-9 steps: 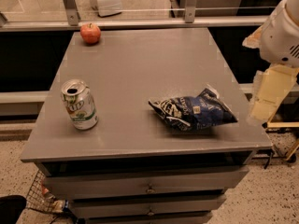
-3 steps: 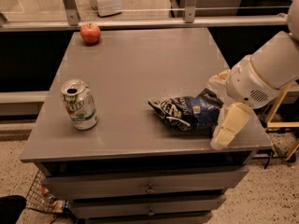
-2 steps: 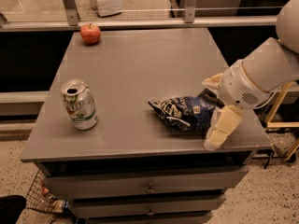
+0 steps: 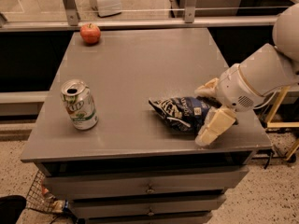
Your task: Move blue chip bag near apple
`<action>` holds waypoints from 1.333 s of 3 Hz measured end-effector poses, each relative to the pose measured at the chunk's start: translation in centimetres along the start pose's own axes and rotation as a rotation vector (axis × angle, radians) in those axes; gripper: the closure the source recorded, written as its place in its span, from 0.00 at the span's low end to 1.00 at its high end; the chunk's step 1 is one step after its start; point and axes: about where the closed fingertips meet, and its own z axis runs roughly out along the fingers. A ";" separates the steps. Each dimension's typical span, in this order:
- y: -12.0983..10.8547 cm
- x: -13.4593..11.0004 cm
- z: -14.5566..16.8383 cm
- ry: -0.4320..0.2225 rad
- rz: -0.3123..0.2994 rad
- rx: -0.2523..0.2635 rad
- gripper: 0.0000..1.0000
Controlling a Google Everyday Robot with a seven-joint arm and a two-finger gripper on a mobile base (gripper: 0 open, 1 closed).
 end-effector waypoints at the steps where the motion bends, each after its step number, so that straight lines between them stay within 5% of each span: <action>1: 0.1 -0.1 0.0 0.001 -0.003 -0.001 0.43; 3: 0.2 -0.4 0.1 0.003 -0.009 -0.002 0.89; 4: 0.3 -0.5 0.1 0.003 -0.011 -0.003 1.00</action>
Offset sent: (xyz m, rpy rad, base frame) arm -0.0005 0.0012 0.0004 -0.0012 -0.0005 0.0024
